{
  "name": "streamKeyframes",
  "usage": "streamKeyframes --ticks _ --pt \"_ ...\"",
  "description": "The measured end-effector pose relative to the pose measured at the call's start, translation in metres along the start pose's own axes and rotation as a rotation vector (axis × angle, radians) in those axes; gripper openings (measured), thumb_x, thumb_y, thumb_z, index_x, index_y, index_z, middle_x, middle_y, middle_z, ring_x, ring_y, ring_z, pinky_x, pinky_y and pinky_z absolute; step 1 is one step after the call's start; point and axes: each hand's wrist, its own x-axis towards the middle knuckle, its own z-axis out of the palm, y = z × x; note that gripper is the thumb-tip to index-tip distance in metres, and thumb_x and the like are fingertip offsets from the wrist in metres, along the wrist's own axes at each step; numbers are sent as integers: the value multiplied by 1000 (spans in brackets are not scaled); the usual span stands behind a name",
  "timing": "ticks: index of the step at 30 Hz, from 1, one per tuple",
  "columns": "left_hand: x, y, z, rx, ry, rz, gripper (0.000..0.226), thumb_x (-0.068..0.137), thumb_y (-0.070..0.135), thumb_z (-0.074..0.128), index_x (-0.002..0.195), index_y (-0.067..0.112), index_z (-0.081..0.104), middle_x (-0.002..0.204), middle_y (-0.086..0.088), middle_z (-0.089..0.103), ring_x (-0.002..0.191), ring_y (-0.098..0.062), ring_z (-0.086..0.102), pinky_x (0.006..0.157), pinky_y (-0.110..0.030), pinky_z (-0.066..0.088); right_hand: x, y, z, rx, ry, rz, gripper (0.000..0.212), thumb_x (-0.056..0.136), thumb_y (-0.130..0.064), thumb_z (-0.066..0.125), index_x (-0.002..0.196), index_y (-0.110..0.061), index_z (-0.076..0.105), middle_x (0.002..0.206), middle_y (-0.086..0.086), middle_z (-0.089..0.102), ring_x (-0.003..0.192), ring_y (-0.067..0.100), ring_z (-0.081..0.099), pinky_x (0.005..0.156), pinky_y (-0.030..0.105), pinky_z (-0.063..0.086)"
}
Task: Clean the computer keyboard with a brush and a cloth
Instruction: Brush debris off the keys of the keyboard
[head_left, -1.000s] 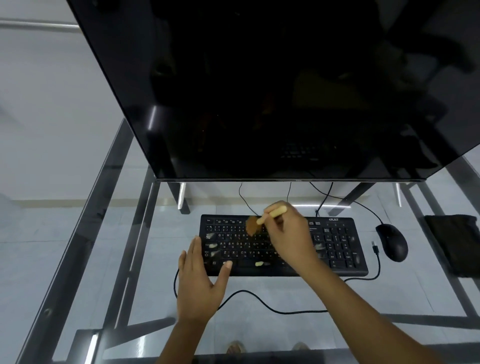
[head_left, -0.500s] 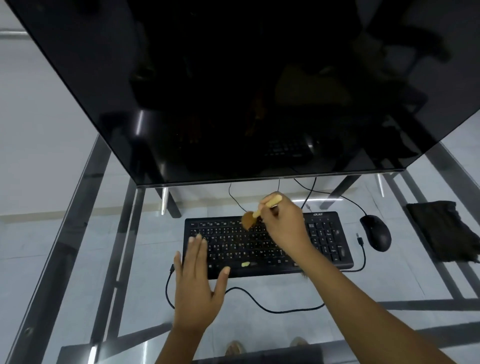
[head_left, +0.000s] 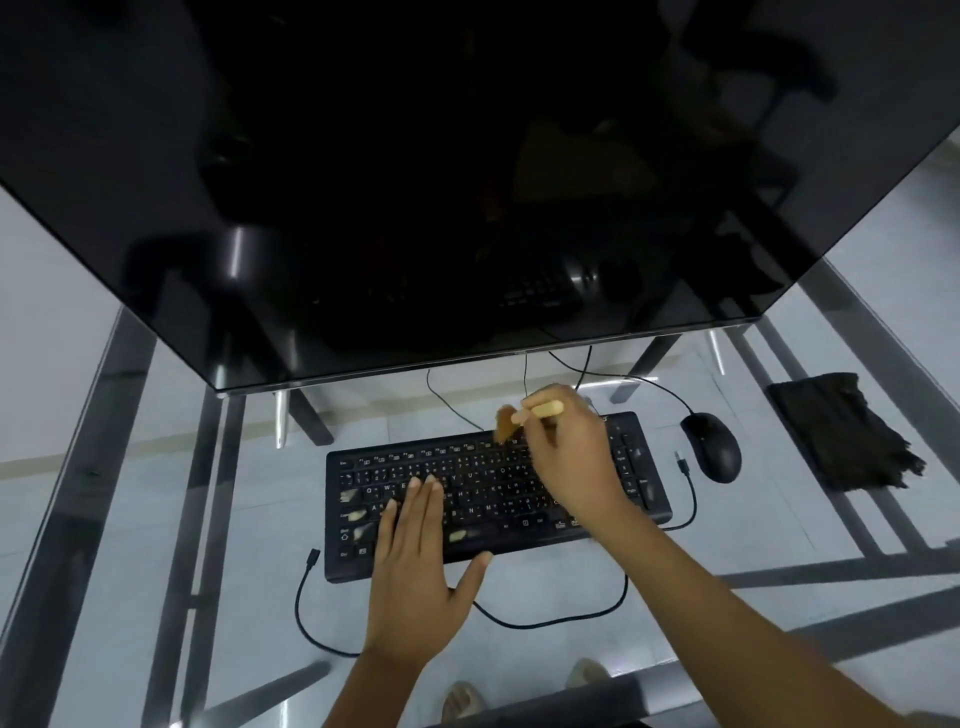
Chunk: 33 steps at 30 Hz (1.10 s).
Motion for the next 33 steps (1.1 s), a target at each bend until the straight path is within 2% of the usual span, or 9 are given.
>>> streamKeyframes --ticks 5,9,11,13,17,21,25,29,33 --pt "0 -3 2 26 5 6 82 86 57 55 145 4 33 153 -6 31 146 -19 18 118 -43 14 -12 5 4 44 -273 147 7 92 -16 59 87 -20 63 79 2 70 67 15 68 65 34 59" --pt "0 -2 2 20 3 10 82 86 57 54 145 4 34 153 -6 32 145 -19 19 117 -43 16 -6 11 -10 75 74 96 6 92 -10 58 91 -14 62 82 -4 68 67 9 64 61 24 54" --pt "0 -2 2 14 4 10 80 88 57 49 145 4 34 153 -6 32 145 -19 19 117 -44 16 -6 8 -15 154 -168 218 10 93 -12 56 87 -19 62 79 2 69 69 23 68 65 38 59" --pt "1 -1 1 -3 2 3 76 90 56 45 144 4 34 152 -7 33 146 -19 18 117 -44 16 -13 6 -15 43 -433 227 8 93 -18 58 86 -19 62 74 2 68 66 15 68 62 34 59" --pt "4 2 1 -17 -12 -15 68 93 50 39 144 5 35 152 -6 33 146 -17 15 118 -44 13 -10 14 -26 -43 -79 156 7 92 -17 60 85 -19 61 69 -12 61 63 0 61 57 12 48" --pt "12 7 2 -18 -12 -25 58 98 43 30 140 6 43 152 -4 34 146 -13 12 118 -46 11 -18 5 -27 2 -488 195 6 93 -19 58 89 -19 63 74 -2 67 66 9 67 61 22 56" --pt "23 17 4 41 -44 -17 57 100 43 25 140 7 43 154 -4 31 147 -13 11 118 -44 8 -14 14 -33 -45 -141 120 5 93 -17 58 91 -15 62 74 -10 62 67 -5 61 59 8 46" --pt "29 19 6 78 -61 -19 59 100 45 20 142 8 41 155 -5 29 146 -15 12 119 -43 6 -15 13 -37 -24 -454 205 7 93 -21 58 89 -17 62 74 -3 66 64 10 66 59 25 57" --pt "36 21 6 86 -80 -21 61 100 47 18 145 10 34 157 -3 23 147 -12 5 119 -43 4 -3 26 -45 -12 -62 193 6 93 -21 58 91 -17 61 74 -9 66 66 2 64 58 16 51"
